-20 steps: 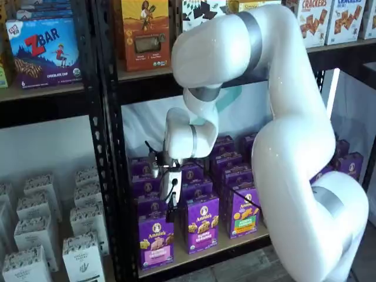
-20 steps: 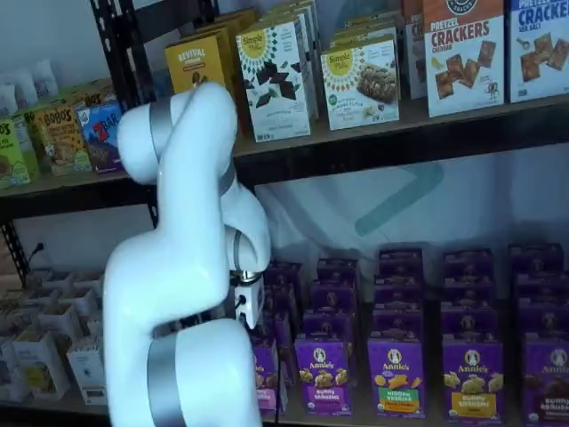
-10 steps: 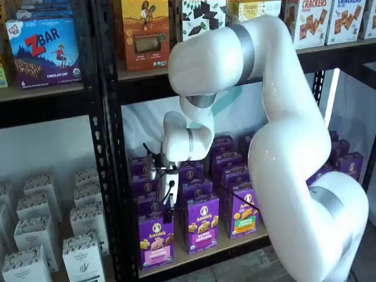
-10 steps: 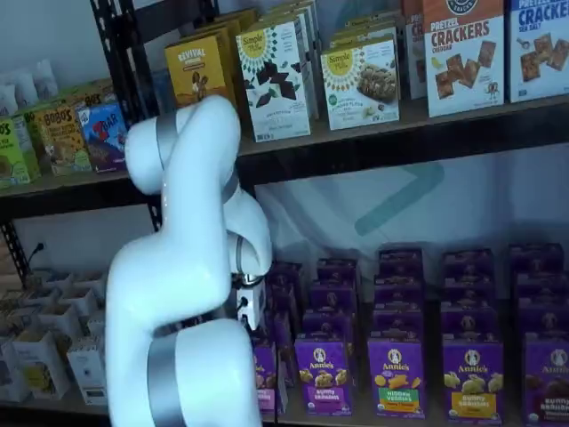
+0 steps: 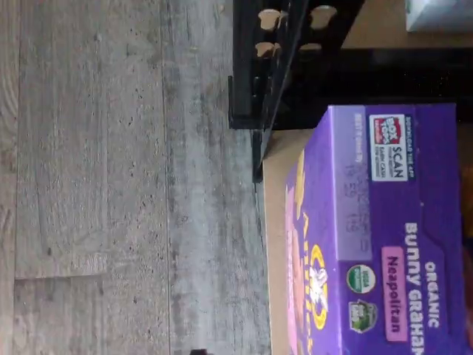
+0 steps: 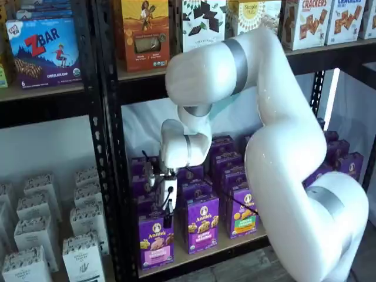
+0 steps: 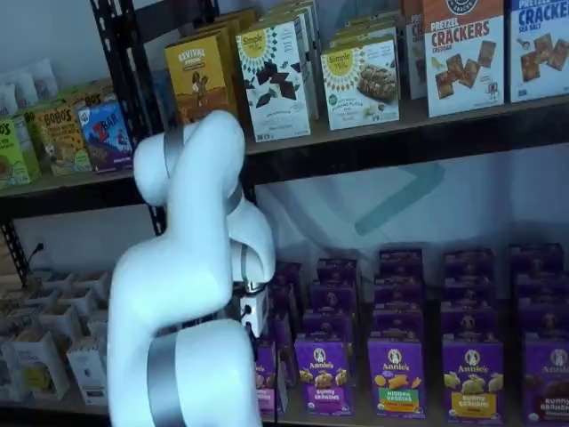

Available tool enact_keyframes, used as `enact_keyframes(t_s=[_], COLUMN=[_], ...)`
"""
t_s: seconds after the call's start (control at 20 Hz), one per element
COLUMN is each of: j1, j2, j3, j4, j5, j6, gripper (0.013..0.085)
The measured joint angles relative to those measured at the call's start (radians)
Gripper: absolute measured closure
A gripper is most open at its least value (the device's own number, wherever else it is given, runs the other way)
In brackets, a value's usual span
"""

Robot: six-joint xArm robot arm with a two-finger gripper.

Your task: Pick up the purple box with a pink patch in the middle, on the bottom shelf, the first box from the left

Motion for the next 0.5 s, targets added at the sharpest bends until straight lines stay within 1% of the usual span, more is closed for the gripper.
enact_keyframes(t_s=[0.35,0.5], j1=[-0.002,-0.007], j2=[0.053,0.071], j3=[-0.035,-0.053], j4=[-0.003,-0.025], j5=[-0.024,-0.019], j6=[-0.002,0.013], gripper=[0.013,0.013])
